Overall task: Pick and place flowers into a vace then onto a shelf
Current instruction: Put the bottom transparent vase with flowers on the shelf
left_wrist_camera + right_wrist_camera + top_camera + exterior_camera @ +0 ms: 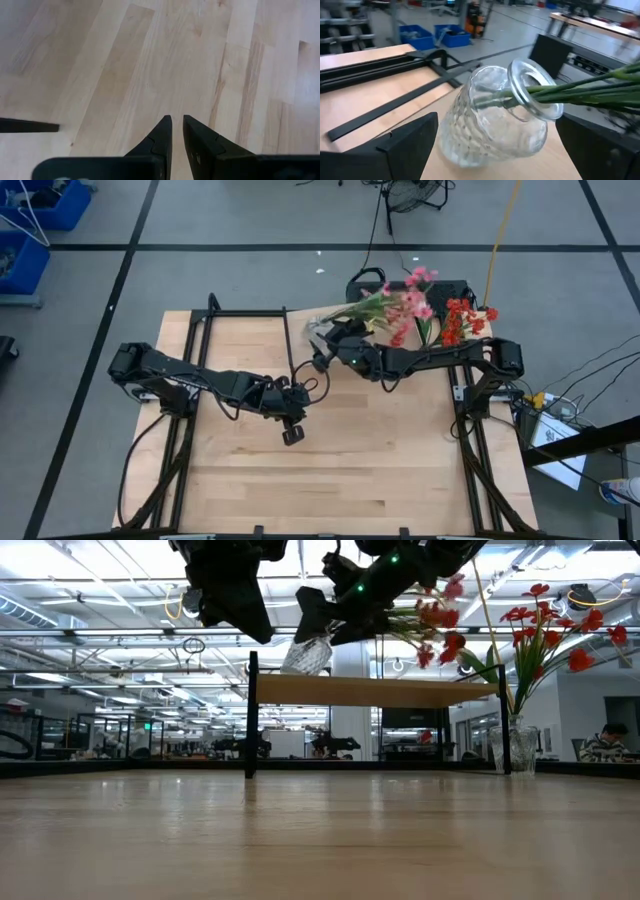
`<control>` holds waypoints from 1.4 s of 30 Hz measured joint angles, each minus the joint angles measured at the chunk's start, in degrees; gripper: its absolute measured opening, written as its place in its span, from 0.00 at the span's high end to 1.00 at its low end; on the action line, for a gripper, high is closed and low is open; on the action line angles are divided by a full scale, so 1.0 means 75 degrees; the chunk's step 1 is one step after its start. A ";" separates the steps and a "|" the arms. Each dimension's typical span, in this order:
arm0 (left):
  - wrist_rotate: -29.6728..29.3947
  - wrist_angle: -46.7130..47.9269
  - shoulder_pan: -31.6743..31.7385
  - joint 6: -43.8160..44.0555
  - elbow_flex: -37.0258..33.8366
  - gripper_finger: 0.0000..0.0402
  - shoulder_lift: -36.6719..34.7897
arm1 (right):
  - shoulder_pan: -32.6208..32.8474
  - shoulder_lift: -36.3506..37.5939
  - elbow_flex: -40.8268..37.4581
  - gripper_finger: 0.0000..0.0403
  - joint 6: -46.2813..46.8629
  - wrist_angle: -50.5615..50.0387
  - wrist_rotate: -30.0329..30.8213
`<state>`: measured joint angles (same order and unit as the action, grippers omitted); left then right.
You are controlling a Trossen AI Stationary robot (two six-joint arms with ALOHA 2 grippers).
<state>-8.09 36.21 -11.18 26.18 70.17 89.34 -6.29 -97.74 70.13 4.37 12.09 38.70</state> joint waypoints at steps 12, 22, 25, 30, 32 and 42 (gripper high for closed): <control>0.0017 0.0003 0.0000 -0.0022 0.0000 0.87 0.0000 | -0.0204 0.0007 0.0008 0.01 -0.0692 0.0750 -0.0839; -0.0012 0.0005 -0.0026 0.0119 0.0000 0.87 0.0000 | -0.0069 0.0010 0.0012 0.02 -0.1224 0.1179 -0.1404; -0.0125 0.0005 -0.0052 0.0111 0.0000 0.87 0.0000 | -0.0007 0.0016 0.0012 0.02 -0.2000 0.1139 -0.1587; -0.0133 0.0002 -0.0064 0.0063 0.0000 0.87 0.0000 | -0.0074 0.0016 0.0012 0.01 -0.1712 0.0987 -0.1792; -0.0293 0.0004 -0.0066 0.0089 0.0000 0.87 0.0000 | -0.0086 0.0013 0.0012 0.02 -0.1887 0.0963 -0.1791; -0.0494 0.0113 -0.0097 0.0553 0.0000 0.87 -0.0143 | -0.0173 0.0013 0.0012 0.02 -0.1910 0.0909 -0.2072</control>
<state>-11.80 37.06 -11.91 30.33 70.17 88.27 -7.59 -97.65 70.22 -9.96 18.91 23.16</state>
